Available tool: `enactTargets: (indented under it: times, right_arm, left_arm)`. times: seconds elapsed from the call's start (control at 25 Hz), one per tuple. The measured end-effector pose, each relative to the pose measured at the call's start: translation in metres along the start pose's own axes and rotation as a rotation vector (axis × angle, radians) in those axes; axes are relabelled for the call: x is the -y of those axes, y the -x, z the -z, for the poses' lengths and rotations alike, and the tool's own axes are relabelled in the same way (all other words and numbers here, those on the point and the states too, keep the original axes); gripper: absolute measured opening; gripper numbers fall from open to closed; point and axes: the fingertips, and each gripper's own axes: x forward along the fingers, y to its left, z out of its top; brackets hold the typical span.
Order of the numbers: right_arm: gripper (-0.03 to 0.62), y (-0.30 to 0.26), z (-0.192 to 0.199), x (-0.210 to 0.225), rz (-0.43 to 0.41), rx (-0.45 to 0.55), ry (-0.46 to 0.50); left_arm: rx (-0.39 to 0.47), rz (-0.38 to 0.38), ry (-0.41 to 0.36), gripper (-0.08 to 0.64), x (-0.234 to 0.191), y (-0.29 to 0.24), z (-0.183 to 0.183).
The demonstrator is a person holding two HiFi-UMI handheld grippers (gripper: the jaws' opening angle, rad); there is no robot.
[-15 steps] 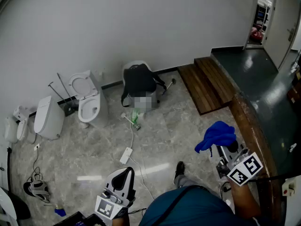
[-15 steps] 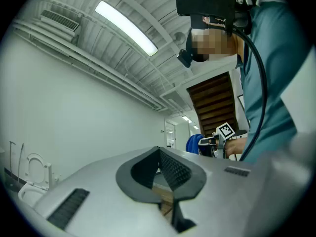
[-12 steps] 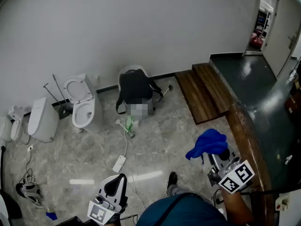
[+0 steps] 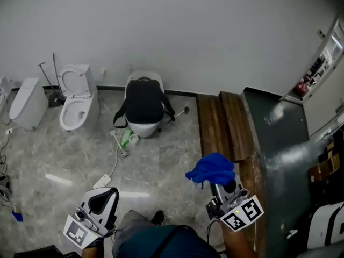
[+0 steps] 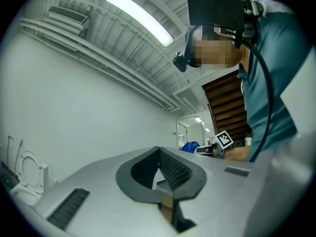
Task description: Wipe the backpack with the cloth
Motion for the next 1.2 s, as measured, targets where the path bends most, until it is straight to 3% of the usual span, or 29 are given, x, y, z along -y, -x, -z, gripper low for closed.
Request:
enactTargets:
  times: [0.2,0.32,0.52,0.64,0.84,1.0,1.2]
  right_arm:
    - [0.020,-0.072,-0.014,0.047,-0.015,-0.024,0.007]
    - [0.020,-0.110,-0.005,0.062,0.018,-0.047,-0.007]
    - [0.020,-0.184,0.007,0.096,0.120,-0.070,-0.016]
    - [0.020,-0.254,-0.003,0.127,0.116,-0.076,0.046]
    - [0.020,-0.323,0.016,0.146,0.175,-0.027,-0.006]
    - [0.020,-0.374,0.047,0.189,0.203,-0.074,0.006]
    - [0.020,-0.436,0.106,0.251,0.231,-0.172,-0.021]
  left_arm:
    - [0.054,-0.009,-0.040,0.005,-0.060,-0.061,-0.009]
    - [0.055,-0.010,-0.005,0.005,-0.107,-0.085,-0.002]
    - [0.081,0.060,-0.022,0.005,-0.205,-0.138,-0.005]
    - [0.129,0.082,-0.004,0.005,-0.259,-0.177,-0.005]
    - [0.008,0.194,-0.063,0.005,-0.319,-0.216,0.017]
    - [-0.010,0.166,-0.034,0.005,-0.360,-0.243,0.035]
    - [-0.099,0.122,-0.004,0.005,-0.403,-0.273,0.077]
